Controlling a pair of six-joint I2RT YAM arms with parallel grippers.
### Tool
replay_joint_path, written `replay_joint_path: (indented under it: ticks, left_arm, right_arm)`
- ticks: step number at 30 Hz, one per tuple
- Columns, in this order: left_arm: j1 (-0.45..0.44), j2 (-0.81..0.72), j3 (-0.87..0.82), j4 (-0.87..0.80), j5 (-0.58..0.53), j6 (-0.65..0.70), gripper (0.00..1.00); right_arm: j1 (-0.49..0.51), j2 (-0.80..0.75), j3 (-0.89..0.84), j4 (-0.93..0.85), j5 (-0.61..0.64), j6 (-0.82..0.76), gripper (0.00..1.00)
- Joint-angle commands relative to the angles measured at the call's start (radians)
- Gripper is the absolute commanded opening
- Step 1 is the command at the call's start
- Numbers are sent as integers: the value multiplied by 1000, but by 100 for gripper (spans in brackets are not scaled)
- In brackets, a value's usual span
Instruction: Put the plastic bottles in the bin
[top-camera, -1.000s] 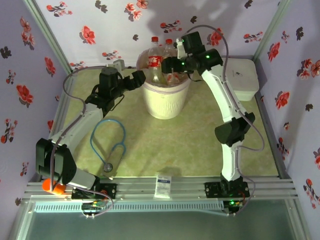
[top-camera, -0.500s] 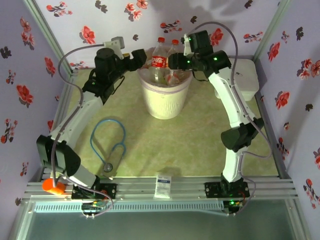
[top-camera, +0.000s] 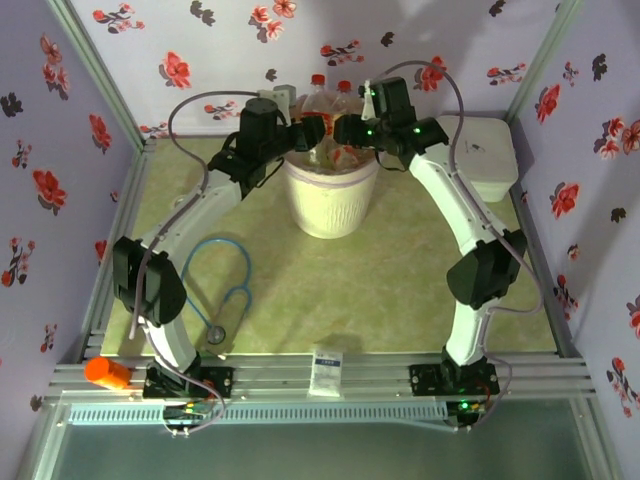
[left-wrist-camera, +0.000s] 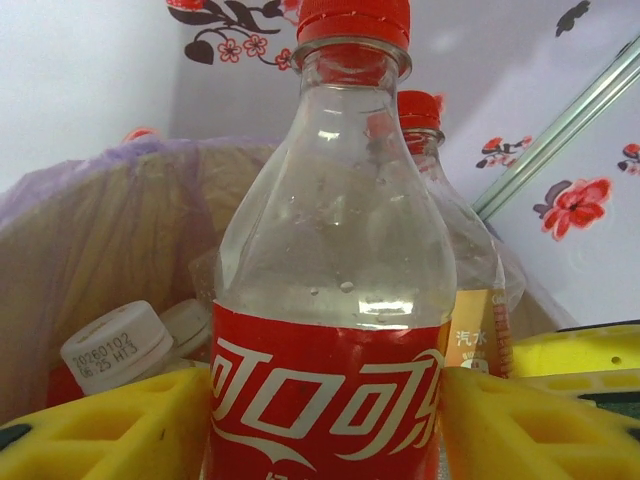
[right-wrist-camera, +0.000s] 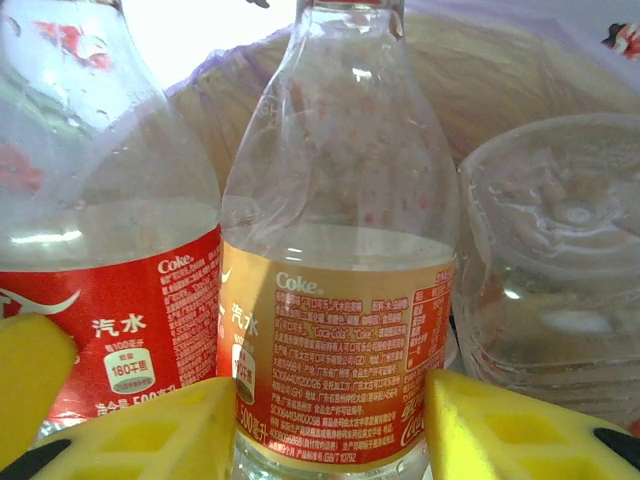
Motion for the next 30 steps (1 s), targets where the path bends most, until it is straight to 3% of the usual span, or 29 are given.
replay_joint_path:
  ticks: [1, 9, 19, 25, 30]
  left_arm:
    - [-13, 14, 26, -89, -71, 65, 57]
    - [-16, -33, 15, -86, -93, 71, 57]
    - [-17, -142, 51, -67, -105, 128, 75]
    - [4, -299, -44, -100, -231, 248, 81]
    - [70, -487, -270, -126, -355, 281, 88]
  right_arm:
    - [2, 19, -79, 10, -39, 45, 50]
    - [3, -55, -45, 5, -79, 72, 53]
    - [-18, -139, 61, -84, -20, 27, 69]
    - [-117, -286, -94, -54, 2, 27, 76]
    - [-242, -477, -401, 30, 81, 2, 88]
